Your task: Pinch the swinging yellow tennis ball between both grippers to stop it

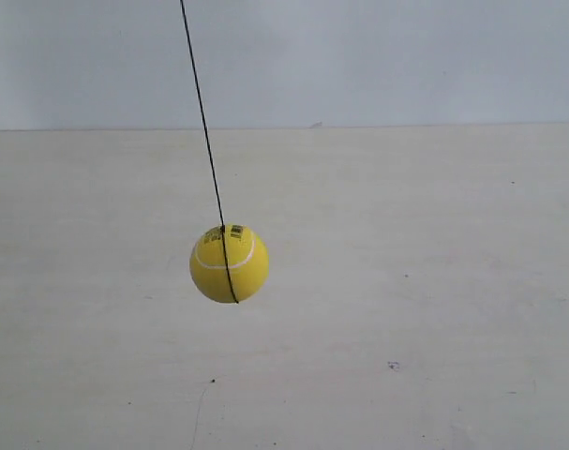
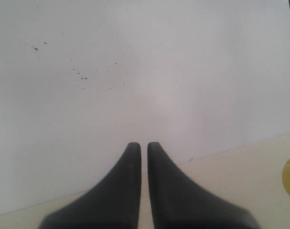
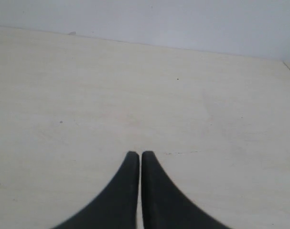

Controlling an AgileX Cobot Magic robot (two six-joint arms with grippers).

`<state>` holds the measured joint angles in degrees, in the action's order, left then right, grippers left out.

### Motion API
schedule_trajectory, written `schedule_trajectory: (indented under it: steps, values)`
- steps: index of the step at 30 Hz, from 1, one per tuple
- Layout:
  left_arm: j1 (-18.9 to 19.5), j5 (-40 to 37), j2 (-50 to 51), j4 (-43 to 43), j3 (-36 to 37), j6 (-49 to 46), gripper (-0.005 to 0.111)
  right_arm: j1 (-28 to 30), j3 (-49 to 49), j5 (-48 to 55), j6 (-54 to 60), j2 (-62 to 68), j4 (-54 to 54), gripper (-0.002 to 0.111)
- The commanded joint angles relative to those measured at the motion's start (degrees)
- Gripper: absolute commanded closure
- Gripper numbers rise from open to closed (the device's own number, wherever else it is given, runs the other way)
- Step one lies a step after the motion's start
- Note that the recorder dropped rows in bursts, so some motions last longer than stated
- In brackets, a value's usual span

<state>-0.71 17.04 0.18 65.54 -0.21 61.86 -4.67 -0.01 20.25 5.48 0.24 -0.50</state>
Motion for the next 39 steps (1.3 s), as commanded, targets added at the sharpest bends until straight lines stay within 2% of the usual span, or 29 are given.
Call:
schedule_trajectory:
  steps: [1, 10, 12, 14, 19, 22, 25, 27, 33, 39]
  values:
    - [0.2, 0.0, -0.2, -0.6, 0.2, 0.3, 0.102, 0.1, 0.0, -0.3, -0.1, -0.2, 0.5, 0.108]
    - [0.2, -1.1, -0.2, -0.6, 0.2, 0.3, 0.102, 0.1, 0.0, -0.7, -0.1, -0.2, 0.5, 0.108]
    - [0.2, -0.7, -0.2, -3.7, 0.2, -0.1, 0.102, 0.1, 0.0, -0.7, -0.2, -0.2, 0.5, 0.108]
    - [0.2, -0.8, -0.2, -12.5, 0.2, -7.8, 0.102, 0.1, 0.0, -0.7, -0.3, -0.2, 0.5, 0.108]
    - [0.2, -6.4, -0.2, -42.2, 0.2, -40.6, 0.102, 0.1, 0.0, -0.7, -0.3, -0.2, 0.5, 0.108]
    - [0.2, -10.6, -0.2, -52.8, 0.2, -53.7, 0.102, 0.1, 0.0, -0.7, -0.3, -0.2, 0.5, 0.108]
    - [0.2, -19.2, -0.2, -54.6, 0.2, -60.6, 0.102, 0.1, 0.0, -0.7, -0.3, -0.2, 0.5, 0.108]
    - [0.2, -25.2, -0.2, -54.6, 0.2, -61.3, 0.102, 0.1, 0.0, -0.7, -0.3, -0.2, 0.5, 0.108]
    - [0.2, -34.1, -0.2, -56.4, 0.2, -60.7, 0.102, 0.1, 0.0, -0.7, -0.3, -0.2, 0.5, 0.108]
    - [0.2, -35.4, -0.2, -57.2, 0.2, -60.7, 0.102, 0.1, 0.0, -0.7, -0.3, -0.2, 0.5, 0.108]
